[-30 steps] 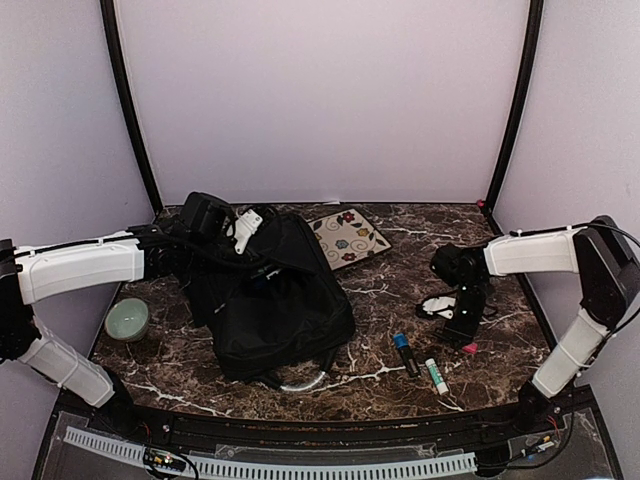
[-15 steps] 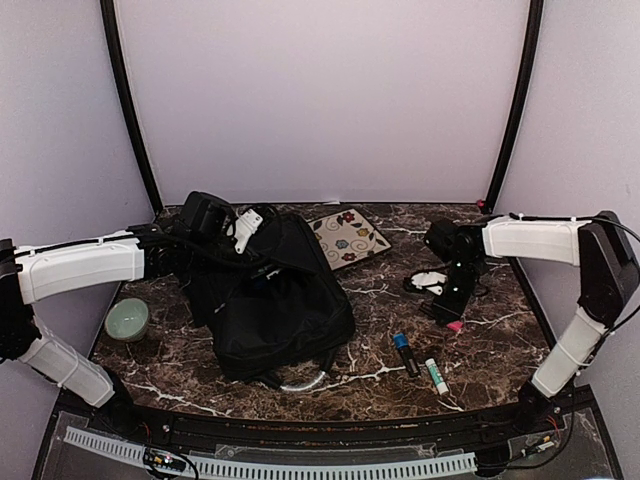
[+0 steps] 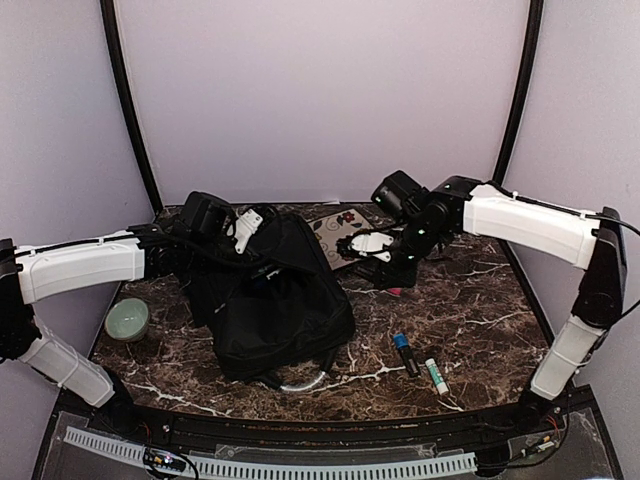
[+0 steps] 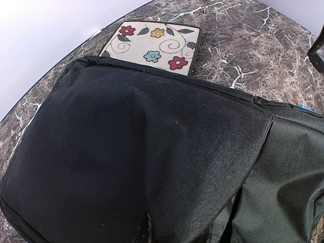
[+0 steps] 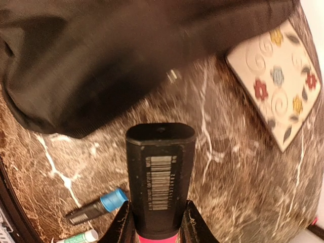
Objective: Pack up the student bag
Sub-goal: Place the pen in the lower front pocket of the bag.
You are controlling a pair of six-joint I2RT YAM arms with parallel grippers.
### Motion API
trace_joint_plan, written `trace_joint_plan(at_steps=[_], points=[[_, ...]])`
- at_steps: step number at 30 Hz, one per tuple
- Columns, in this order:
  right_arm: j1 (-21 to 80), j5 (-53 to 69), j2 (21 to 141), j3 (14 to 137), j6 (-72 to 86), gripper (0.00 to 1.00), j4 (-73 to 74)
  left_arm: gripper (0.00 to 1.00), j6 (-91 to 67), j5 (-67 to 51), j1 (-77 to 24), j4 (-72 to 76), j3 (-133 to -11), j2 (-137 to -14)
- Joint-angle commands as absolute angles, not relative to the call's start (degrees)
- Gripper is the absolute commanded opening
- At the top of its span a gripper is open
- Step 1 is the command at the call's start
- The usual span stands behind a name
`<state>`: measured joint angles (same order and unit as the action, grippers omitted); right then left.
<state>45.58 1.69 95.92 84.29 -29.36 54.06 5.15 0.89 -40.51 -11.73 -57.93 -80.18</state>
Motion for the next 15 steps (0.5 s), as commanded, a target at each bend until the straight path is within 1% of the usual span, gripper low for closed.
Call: trace_joint_plan(at_steps=[1,5,7,10,15], points=[[51.2,0.8,99.9,90.8,-31.2,0.21,53.7,0.00,3.7,-1.9,-40.7,-6.6,-61.1,-78.7],[57.1,-1.7,103.3,96.9,-32.6,0.21,52.1,0.00,3.5,-1.8,-40.7,-6.6,-61.1,-78.6],[59.8,-5.3,105.1,98.8,-33.0,0.21,50.1,0.00,3.5,-1.9,-40.7,-6.6,-61.1,-78.7],[63.1,-11.7,107.9,100.6,-35.4,0.21,47.5,0.00,3.4,-1.9,-40.7,-6.6,-61.1,-78.6],[66.8,-16.7,111.3,102.6,-38.2,0.20,42.3,0.00,3.3,-1.8,-40.7,-6.6,-61.1,-78.2]])
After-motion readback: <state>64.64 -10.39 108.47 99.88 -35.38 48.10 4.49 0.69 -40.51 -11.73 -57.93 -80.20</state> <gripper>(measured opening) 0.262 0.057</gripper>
